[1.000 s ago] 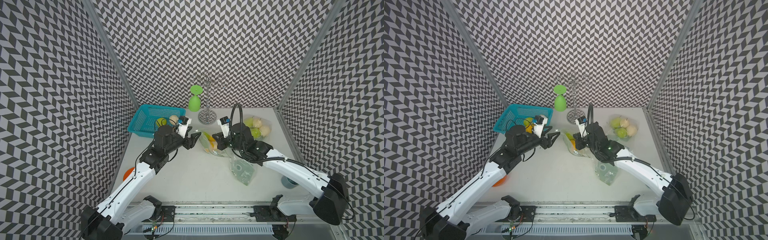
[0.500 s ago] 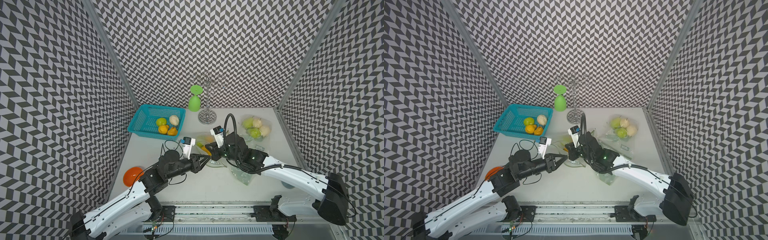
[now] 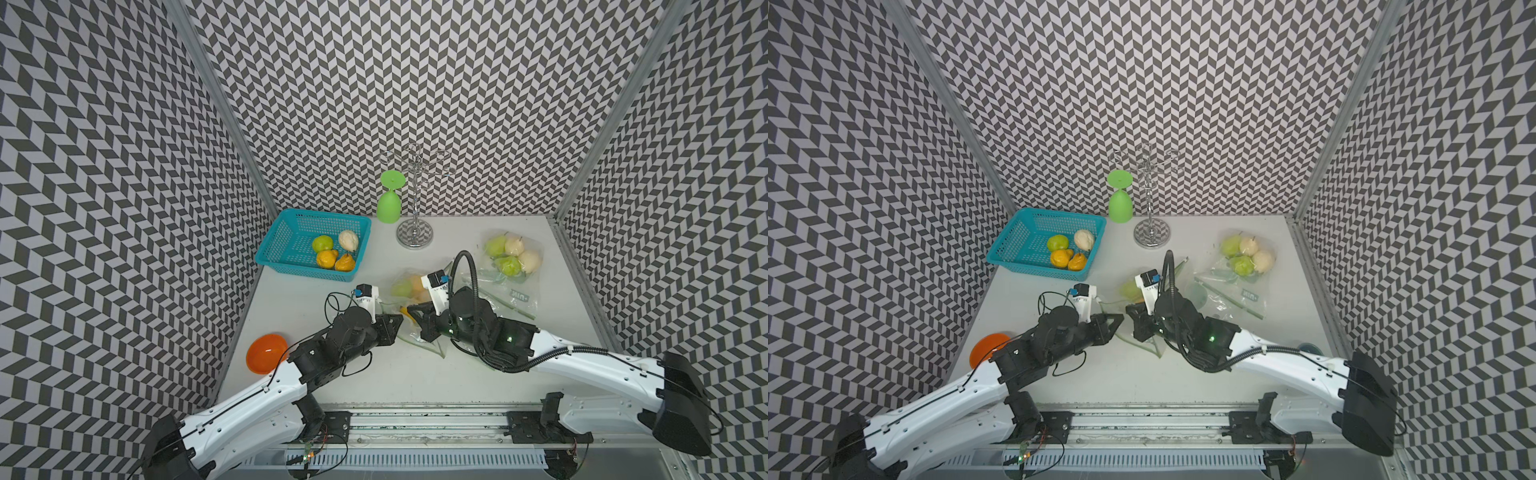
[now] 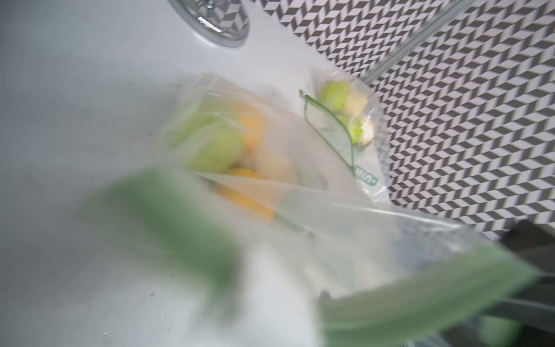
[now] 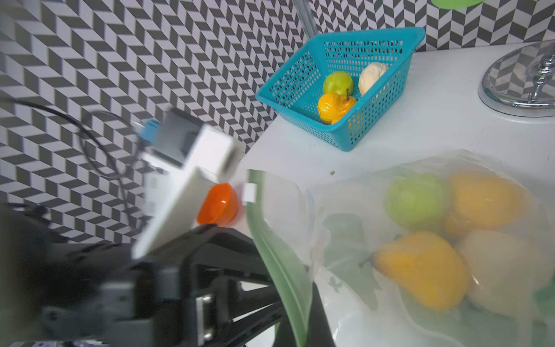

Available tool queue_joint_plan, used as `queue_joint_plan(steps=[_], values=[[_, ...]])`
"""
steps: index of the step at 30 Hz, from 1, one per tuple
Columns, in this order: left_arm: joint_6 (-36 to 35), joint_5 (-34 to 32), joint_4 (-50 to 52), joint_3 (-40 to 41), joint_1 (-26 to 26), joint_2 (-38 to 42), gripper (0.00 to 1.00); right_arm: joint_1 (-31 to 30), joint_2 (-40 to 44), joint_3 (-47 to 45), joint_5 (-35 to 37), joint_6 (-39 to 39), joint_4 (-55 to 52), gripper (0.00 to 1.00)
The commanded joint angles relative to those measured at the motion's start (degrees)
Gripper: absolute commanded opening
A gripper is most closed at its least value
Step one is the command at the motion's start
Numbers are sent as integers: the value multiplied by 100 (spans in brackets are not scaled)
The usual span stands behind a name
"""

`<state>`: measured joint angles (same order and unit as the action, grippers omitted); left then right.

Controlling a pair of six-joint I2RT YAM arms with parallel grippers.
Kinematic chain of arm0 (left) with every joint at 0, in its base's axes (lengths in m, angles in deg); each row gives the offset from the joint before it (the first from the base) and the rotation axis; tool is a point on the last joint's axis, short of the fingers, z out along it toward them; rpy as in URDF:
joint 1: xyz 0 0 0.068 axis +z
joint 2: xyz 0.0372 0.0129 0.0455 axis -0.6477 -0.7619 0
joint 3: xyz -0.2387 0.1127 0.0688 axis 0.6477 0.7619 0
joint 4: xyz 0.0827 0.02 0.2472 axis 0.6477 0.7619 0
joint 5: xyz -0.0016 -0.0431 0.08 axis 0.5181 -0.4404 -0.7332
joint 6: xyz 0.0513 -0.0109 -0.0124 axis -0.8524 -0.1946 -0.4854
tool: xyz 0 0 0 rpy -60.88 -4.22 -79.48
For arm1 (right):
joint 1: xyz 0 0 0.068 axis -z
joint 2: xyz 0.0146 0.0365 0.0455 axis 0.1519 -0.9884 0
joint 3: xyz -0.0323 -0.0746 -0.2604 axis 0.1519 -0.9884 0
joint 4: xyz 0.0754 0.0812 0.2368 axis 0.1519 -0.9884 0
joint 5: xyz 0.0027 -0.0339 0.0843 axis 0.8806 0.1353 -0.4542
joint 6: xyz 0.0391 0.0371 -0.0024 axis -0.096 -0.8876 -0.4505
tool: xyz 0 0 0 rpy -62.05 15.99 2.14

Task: Open the zip-top bag and take out the pear
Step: Open the zipper of the food storage bag at the center of the board.

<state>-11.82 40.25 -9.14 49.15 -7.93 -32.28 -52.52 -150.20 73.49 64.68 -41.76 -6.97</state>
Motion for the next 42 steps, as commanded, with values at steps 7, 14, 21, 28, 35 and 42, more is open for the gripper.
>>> queue_joint_plan(steps=[7,14,21,28,35,42], values=[[-303,-78,569,634,1410,381,21,-788,281,-445,1317,-539,1503,0],[-565,320,1060,-109,1760,555,26,-1018,-459,-47,970,-605,1395,0],[-56,899,1153,-301,1107,1158,30,-1029,-573,65,992,-658,1283,0],[364,770,1259,-496,207,1112,23,-1035,-716,232,1023,-645,1111,0],[448,1041,729,-14,-14,606,16,-1029,-671,154,1037,-777,1227,0],[344,793,-289,547,376,-213,15,-1030,-574,60,792,-1190,1222,0]])
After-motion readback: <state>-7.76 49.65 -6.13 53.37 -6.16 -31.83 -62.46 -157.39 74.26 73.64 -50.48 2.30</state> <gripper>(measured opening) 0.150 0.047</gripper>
